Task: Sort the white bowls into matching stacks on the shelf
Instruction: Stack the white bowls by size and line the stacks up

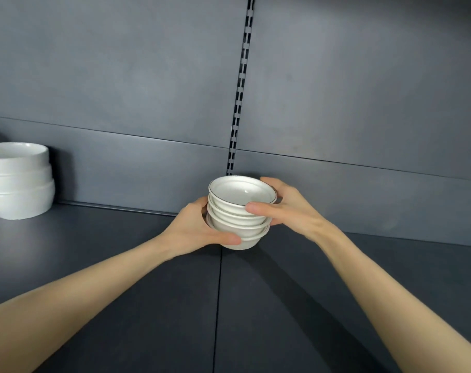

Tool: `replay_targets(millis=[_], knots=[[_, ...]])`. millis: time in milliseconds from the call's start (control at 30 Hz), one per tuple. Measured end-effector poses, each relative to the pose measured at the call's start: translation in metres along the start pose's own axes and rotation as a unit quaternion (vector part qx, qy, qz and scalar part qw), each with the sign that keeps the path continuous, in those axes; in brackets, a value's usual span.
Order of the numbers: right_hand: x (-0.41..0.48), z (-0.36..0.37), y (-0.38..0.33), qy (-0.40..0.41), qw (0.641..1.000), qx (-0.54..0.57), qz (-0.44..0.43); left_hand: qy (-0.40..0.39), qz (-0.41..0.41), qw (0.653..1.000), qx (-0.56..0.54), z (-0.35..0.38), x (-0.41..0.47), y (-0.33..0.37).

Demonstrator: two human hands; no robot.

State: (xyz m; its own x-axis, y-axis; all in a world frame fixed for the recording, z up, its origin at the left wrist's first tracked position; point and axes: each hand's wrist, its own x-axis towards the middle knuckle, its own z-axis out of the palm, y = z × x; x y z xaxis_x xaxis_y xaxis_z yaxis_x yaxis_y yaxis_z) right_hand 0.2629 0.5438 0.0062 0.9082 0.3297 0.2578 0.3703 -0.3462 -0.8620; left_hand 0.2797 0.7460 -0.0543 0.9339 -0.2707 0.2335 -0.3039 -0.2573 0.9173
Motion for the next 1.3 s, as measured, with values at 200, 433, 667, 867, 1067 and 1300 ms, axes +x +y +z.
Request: replay_targets(millis=[200, 433, 667, 867, 1067, 1300], knots=[[0.015, 0.049, -0.043, 0.01, 1.0, 0.001, -0.016, 0.014, 0.027, 0.999, 0.015, -0.063, -0.024, 0.006], [0.025, 0.155, -0.083, 0.035, 0.999, 0.01, -0.009, -0.003, 0.034, 0.998, 0.05, -0.167, -0.074, -0.013], [0.034, 0.253, -0.116, 0.024, 0.999, 0.028, 0.007, -0.012, 0.026, 0.999, 0.039, -0.253, -0.127, -0.041], [0.052, 0.295, -0.123, 0.022, 0.999, 0.015, 0.027, -0.024, 0.021, 0.999, 0.029, -0.29, -0.143, -0.062], [0.072, 0.308, -0.116, 0.019, 0.999, 0.016, 0.042, -0.033, 0.015, 0.999, 0.017, -0.305, -0.133, -0.077], [0.094, 0.307, -0.097, 0.02, 0.999, 0.011, 0.043, -0.035, 0.002, 0.999, 0.001, -0.305, -0.108, -0.099]])
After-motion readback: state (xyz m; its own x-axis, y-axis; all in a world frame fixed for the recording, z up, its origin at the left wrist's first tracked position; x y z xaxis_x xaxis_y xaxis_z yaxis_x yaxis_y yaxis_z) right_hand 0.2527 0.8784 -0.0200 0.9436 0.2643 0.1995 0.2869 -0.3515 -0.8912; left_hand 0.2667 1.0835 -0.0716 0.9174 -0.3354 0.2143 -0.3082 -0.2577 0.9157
